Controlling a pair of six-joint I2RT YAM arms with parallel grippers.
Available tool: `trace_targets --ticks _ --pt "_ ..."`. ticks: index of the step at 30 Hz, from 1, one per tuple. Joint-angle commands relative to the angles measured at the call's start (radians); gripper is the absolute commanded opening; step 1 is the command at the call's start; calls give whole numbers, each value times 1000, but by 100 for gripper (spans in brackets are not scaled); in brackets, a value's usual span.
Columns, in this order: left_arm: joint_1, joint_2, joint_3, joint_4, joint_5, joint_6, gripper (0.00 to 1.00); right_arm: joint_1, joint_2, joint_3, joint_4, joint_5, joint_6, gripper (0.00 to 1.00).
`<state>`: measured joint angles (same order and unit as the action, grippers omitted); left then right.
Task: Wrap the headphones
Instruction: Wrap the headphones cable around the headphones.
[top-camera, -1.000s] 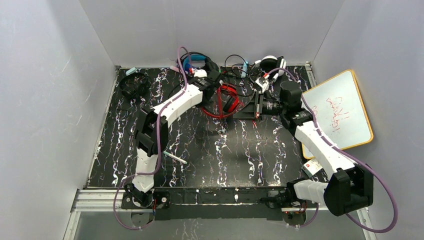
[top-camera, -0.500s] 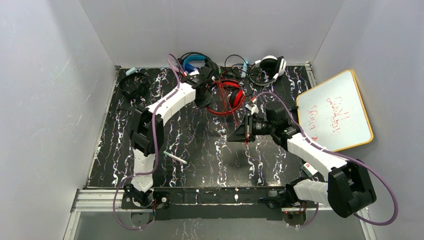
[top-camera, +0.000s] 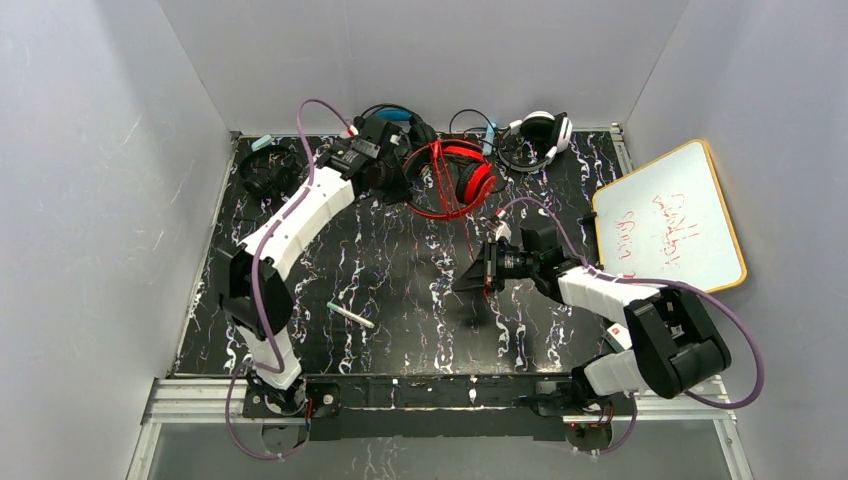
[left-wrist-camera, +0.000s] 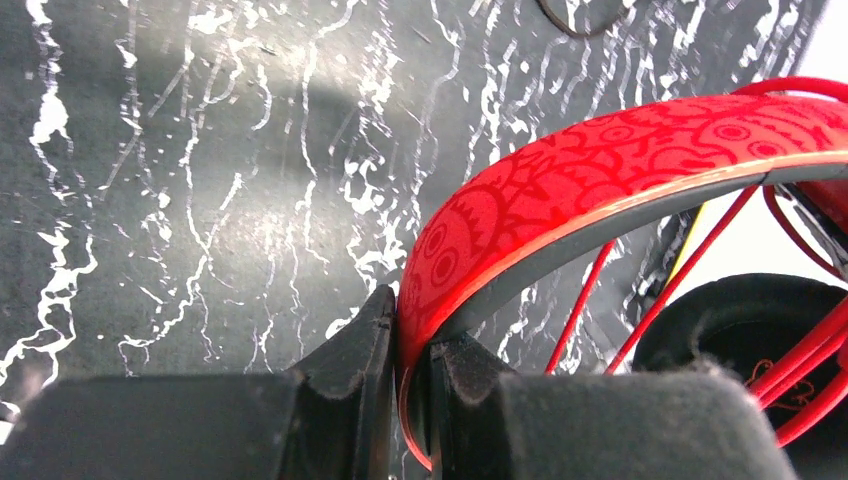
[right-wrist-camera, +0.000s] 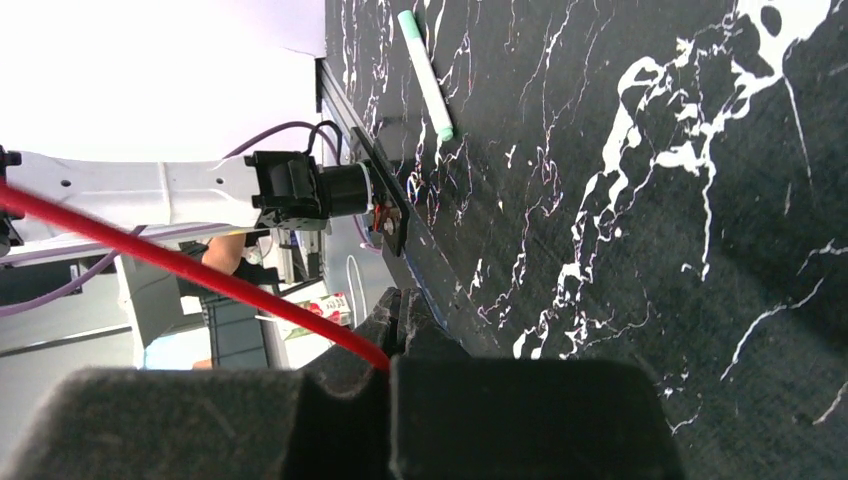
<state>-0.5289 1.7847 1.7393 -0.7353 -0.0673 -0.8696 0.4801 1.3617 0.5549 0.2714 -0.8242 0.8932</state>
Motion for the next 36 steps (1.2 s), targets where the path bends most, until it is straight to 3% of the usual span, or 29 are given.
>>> trace_targets --ticks 1,10,22,27,31,36 --pt "30 -157 -55 147 209 19 0 10 50 13 47 -29 -28 1" --pt "30 -328 -252 310 546 55 0 11 105 14 242 -104 -1 1" --pt "-8 -457 -421 335 870 251 0 11 69 86 203 -86 -187 1" --pt "-27 -509 -488 326 928 299 0 11 -4 72 222 -69 -255 3" --pt "-32 -541 -512 318 931 336 0 10 -68 23 290 -45 -259 10" --pt "-34 -510 -490 219 781 407 0 11 -82 9 229 7 -329 15"
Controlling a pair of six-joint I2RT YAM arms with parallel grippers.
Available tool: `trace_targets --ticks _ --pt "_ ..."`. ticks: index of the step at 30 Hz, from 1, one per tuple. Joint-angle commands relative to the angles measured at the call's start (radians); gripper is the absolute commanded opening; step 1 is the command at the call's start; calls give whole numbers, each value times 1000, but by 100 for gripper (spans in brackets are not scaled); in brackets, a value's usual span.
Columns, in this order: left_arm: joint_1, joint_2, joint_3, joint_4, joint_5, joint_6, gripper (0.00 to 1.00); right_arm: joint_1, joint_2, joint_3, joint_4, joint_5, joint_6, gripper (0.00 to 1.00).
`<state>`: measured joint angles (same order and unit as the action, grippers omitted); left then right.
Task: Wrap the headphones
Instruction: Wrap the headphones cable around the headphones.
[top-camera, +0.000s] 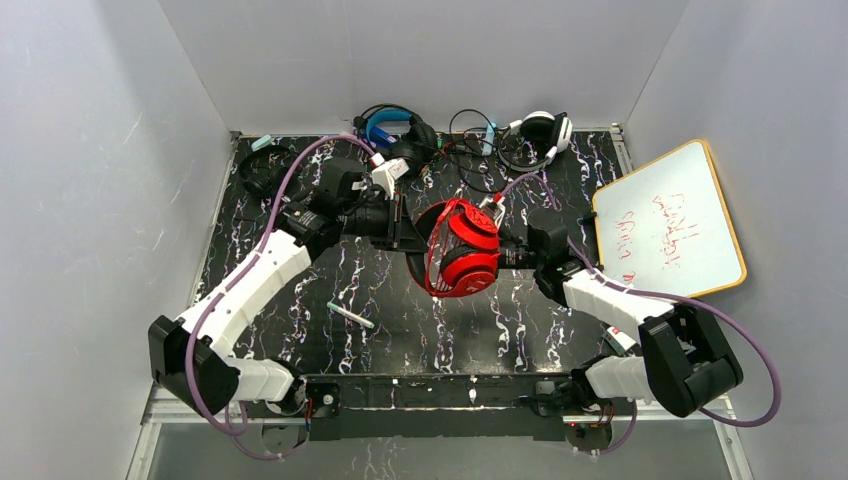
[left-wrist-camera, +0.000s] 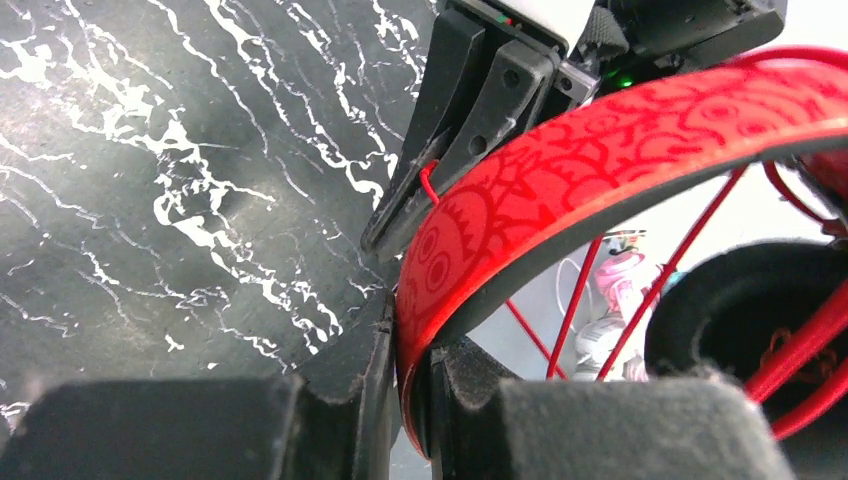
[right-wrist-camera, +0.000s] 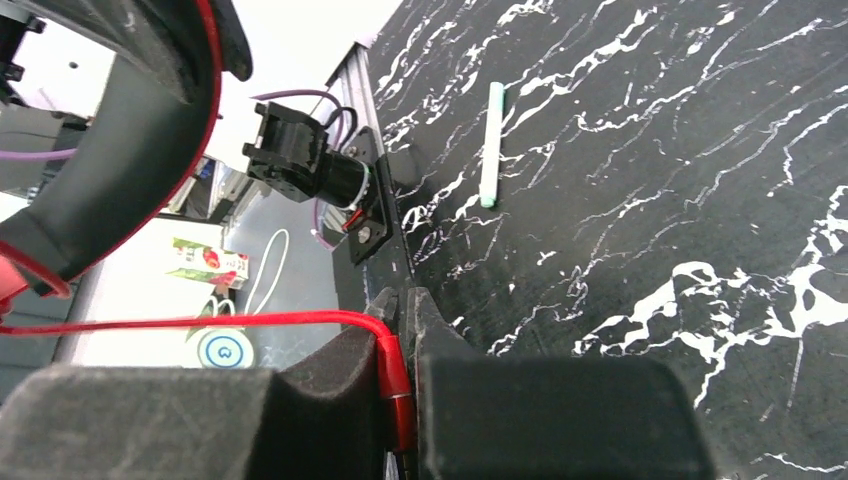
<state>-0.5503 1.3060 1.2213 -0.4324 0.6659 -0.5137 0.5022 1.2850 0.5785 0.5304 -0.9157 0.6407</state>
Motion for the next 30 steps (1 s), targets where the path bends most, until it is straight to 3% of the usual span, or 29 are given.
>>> trace_targets --ticks 1,9,14,16,19,30 --pt "-13 -18 36 -108 9 61 0 -11 2 -15 -35 99 -80 15" --pt "-13 54 75 -185 -138 74 0 -11 50 -84 69 71 -10 12" --pt "-14 52 104 -242 -335 102 0 -11 84 -78 -69 233 -3 22" --pt "-14 53 104 -260 -442 99 0 -13 111 -80 -66 230 18 23" --pt "-14 70 103 -279 -529 61 0 -12 149 -83 -62 242 71 35" --pt "-14 125 113 -229 -589 -133 0 -11 178 -123 -24 210 138 54"
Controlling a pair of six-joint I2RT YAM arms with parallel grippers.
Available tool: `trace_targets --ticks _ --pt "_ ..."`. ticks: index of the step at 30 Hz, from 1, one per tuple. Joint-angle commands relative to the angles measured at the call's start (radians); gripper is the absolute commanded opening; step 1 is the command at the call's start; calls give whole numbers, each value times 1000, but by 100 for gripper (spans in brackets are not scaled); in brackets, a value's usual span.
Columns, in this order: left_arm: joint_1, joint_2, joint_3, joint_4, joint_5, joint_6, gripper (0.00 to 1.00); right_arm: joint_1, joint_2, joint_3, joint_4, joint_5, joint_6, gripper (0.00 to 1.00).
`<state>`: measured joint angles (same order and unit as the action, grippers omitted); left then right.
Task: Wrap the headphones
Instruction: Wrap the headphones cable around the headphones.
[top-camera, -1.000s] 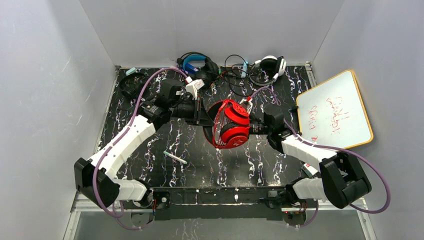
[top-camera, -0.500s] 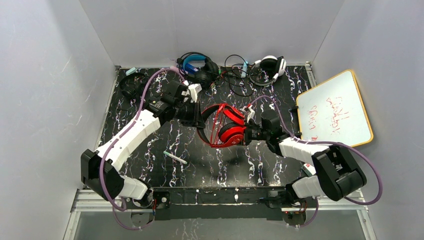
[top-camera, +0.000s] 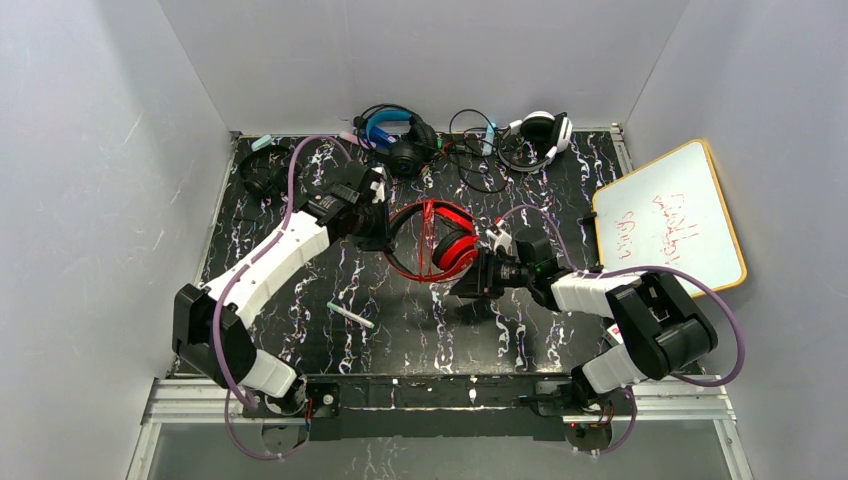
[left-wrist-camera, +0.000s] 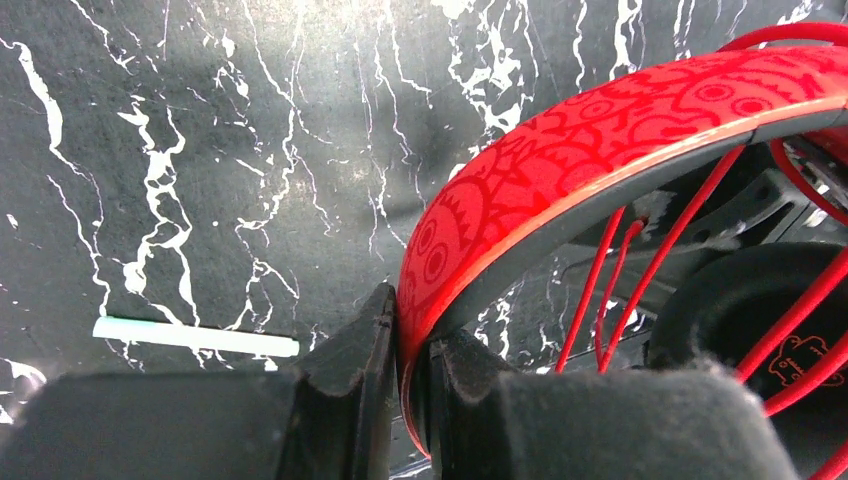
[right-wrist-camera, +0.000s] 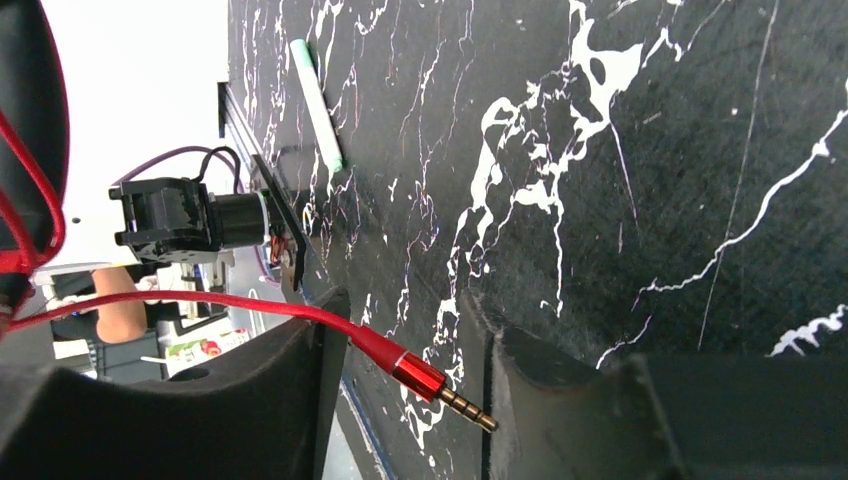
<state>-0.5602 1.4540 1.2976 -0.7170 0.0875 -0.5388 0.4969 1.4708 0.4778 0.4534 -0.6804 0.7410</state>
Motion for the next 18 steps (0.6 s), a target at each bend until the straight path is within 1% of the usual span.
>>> trace_targets --ticks 1,5,8,10,11,13,18 --pt "-4 -19 39 61 -13 -122 0 -7 -13 -27 61 -33 45 56" --pt "-4 -3 55 68 -45 -151 0 -5 -39 -29 55 -56 62 68" --pt "-4 7 74 54 -73 -153 0 -7 -78 -11 -11 -53 65 77" --pt "-4 11 88 45 -74 -158 0 -7 -117 -7 -56 -29 63 91" --pt "-4 12 96 43 -74 -163 0 -6 -137 -7 -77 -14 55 95" --pt "-4 17 112 40 -72 -170 0 -6 -168 -6 -111 12 40 98" --pt "-4 25 163 22 -65 -186 0 -7 -182 5 -178 20 -2 99"
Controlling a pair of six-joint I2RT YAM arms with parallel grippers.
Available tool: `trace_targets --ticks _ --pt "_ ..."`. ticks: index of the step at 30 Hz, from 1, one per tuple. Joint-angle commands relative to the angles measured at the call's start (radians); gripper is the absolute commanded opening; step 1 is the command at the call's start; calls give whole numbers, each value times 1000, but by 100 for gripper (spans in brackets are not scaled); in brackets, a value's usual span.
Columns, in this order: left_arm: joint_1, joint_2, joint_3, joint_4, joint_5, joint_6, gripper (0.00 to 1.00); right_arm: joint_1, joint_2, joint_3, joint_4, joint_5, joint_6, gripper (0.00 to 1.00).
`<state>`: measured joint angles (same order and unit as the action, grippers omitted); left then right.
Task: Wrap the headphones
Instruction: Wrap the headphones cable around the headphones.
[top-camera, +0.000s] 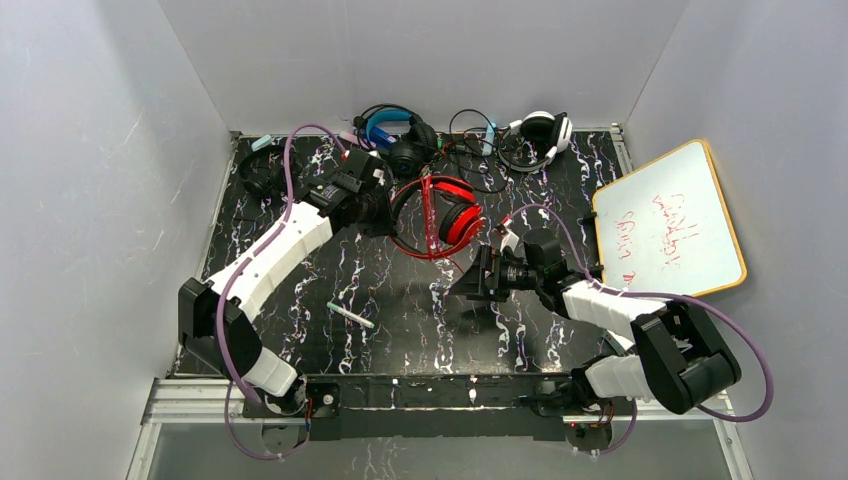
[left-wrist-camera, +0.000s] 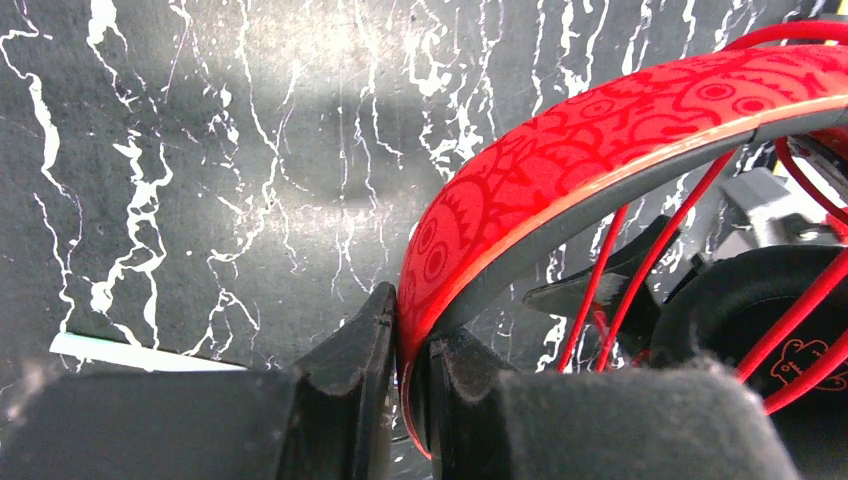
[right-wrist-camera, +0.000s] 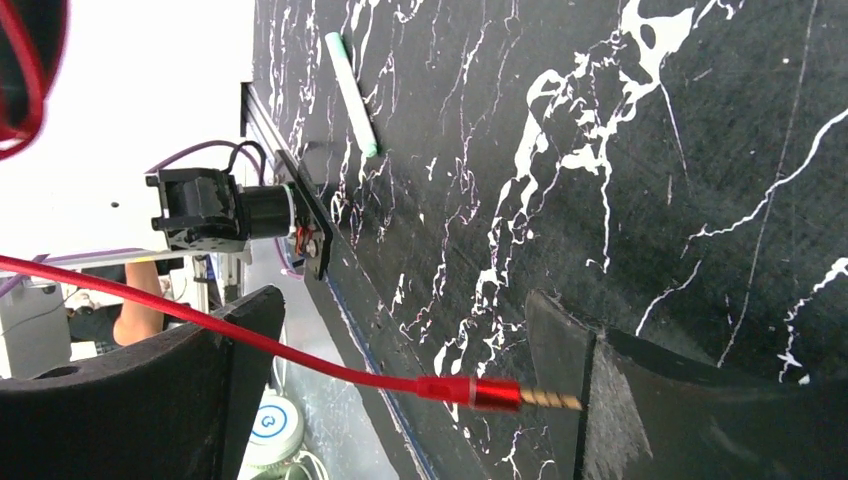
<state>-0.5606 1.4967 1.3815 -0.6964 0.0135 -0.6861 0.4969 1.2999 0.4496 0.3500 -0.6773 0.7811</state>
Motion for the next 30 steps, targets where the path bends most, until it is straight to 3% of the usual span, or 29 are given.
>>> trace_targets --ticks 1,11,18,24,27,30 --pt "-4 -16 89 -2 11 -41 0 -7 -8 34 -80 15 -43 99" --pt "-4 10 155 -28 9 -44 0 -6 -16 5 -52 13 -10 98" --pt "-4 17 139 -21 2 -47 0 -6 -92 -7 -1 -7 73 76" --pt "-4 19 140 -11 23 -56 0 -6 -149 -12 -4 2 103 82" --pt "-4 17 131 -7 16 -60 0 -6 -162 -4 -27 40 193 79" --pt "-4 13 115 8 15 -73 0 -5 -187 -38 87 35 323 75"
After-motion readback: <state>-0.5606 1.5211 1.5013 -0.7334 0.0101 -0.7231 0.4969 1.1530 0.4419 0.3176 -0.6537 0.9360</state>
